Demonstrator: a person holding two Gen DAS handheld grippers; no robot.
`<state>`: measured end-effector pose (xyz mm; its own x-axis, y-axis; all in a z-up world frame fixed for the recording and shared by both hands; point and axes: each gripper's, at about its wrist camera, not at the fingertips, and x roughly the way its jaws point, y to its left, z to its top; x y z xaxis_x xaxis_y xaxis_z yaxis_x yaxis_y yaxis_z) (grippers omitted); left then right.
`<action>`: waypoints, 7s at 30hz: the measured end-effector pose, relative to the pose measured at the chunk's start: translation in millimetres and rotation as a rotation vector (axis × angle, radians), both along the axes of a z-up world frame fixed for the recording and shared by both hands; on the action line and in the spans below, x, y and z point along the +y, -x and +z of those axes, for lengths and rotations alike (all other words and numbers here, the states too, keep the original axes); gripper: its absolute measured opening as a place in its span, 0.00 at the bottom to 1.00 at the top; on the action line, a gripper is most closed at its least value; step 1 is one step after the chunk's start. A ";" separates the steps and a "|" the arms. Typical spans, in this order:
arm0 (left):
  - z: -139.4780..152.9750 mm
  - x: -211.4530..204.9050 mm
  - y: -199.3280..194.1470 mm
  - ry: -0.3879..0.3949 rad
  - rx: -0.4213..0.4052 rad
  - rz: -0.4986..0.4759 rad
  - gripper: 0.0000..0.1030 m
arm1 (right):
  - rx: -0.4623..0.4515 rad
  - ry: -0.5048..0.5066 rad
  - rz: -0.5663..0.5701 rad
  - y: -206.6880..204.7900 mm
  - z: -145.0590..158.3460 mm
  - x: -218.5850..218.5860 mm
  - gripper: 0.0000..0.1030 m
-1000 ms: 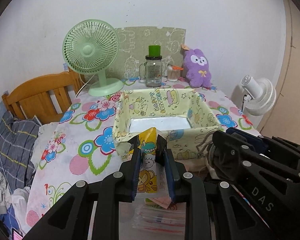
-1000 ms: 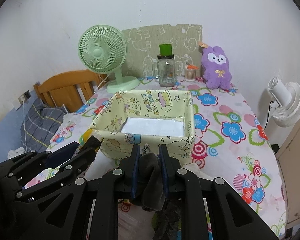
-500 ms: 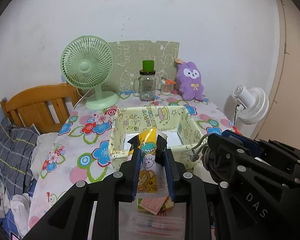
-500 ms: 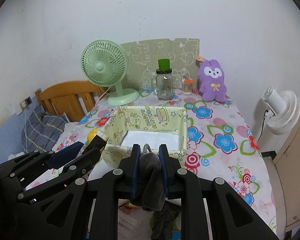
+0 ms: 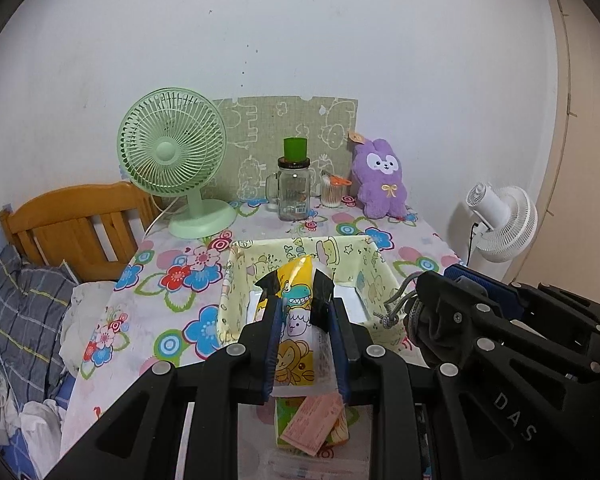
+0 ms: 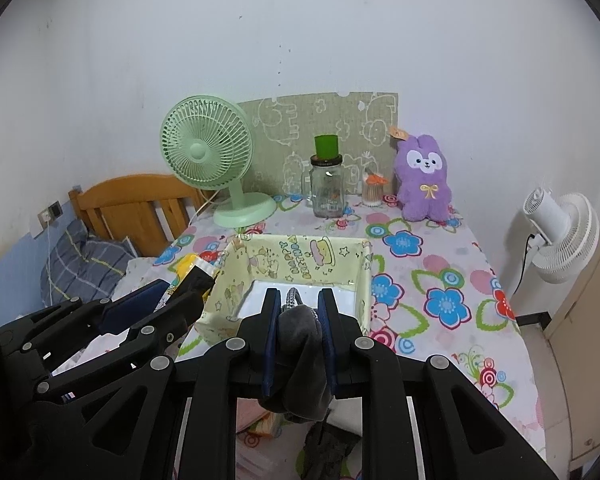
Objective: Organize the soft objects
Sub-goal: 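Lift the snack packet with the left gripper while the right gripper carries the grey cloth over the box, then open the left gripper to drop the snack packet while the right gripper releases the grey cloth into the box, then withdraw both grippers from the box back toward the remaining items, then grasp the pink packet with the left gripper while the right gripper grasps the folded white cloth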
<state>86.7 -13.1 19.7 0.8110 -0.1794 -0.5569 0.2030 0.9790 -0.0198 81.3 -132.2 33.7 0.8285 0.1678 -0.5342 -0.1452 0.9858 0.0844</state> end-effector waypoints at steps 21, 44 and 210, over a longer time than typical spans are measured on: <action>-1.7 0.1 -61.2 0.032 0.009 0.012 0.22 | -0.012 -0.033 -0.006 -60.7 -0.7 -4.4 0.21; -52.7 -5.3 -136.1 -0.005 0.128 0.058 0.22 | 0.054 -0.044 0.003 -140.5 -37.6 -3.8 0.21; -135.0 -35.9 5.4 -0.049 0.152 -0.001 0.75 | 0.084 0.051 -0.182 0.8 -128.5 -37.3 1.00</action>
